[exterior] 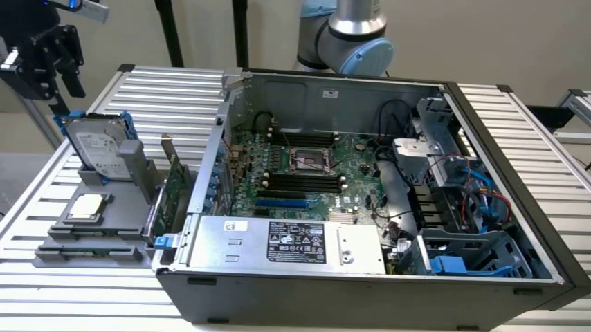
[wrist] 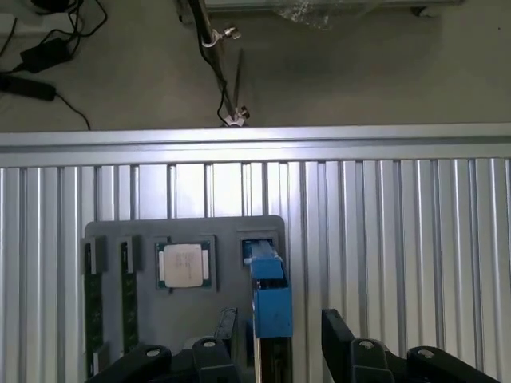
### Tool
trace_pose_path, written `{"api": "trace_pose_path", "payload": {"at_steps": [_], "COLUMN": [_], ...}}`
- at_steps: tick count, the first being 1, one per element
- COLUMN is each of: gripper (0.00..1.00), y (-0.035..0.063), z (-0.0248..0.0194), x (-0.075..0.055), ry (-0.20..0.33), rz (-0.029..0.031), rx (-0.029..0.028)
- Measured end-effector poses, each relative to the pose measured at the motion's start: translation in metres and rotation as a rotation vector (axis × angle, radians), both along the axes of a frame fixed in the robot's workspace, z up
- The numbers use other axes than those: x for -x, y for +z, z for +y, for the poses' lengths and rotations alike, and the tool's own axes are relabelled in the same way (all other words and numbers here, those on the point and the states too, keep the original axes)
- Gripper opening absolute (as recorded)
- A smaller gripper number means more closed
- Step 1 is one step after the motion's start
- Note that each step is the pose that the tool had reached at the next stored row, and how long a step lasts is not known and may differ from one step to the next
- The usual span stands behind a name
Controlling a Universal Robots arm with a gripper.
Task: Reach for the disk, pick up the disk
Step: 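Pick up the disk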
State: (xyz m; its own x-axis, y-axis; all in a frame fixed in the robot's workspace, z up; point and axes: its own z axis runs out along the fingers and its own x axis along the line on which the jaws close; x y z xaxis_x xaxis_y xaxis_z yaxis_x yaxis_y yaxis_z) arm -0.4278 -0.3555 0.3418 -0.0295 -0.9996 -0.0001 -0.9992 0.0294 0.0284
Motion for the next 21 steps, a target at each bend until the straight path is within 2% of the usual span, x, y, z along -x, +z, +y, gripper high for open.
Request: {"api": "trace_pose_path", "payload": {"at_steps": [21], "gripper": [0.54], "y": [-0.0366], "z": [-0.0006], "x": [0.004], "ry": [0.039], "rz": [0.0002], "rx": [0.0002]}}
